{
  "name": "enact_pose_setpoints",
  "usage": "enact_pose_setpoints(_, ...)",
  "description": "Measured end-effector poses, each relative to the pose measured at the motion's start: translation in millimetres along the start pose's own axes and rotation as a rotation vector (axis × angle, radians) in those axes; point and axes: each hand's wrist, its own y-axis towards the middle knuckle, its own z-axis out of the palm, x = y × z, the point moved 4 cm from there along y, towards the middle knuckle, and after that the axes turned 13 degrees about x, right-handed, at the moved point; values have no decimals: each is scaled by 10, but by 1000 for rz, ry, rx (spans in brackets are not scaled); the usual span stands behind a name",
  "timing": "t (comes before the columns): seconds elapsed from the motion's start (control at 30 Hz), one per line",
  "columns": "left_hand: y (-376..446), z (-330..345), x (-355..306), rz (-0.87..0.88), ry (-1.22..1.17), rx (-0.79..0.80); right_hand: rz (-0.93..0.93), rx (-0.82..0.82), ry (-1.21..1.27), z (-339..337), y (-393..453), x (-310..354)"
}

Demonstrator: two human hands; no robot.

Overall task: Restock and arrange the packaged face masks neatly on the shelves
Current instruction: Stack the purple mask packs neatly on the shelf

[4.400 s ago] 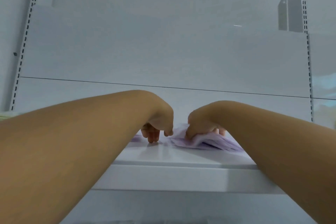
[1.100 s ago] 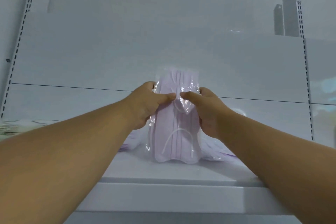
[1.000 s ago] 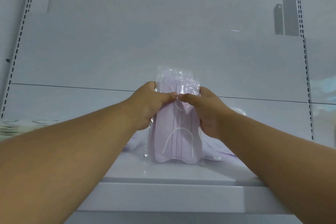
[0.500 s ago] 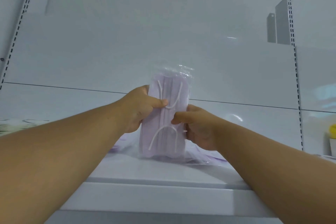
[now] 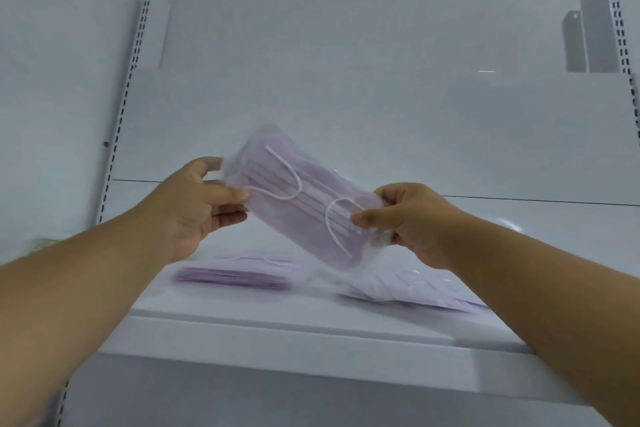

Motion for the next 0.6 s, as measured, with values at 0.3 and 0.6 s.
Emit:
enact_pose_setpoints(0.3,-456,-502,47,-368,409,253,170,48,-111,547,49,138)
enact_pose_setpoints(0.6,-475,-464,226,-372,184,283,192,-238,299,827,-78,10)
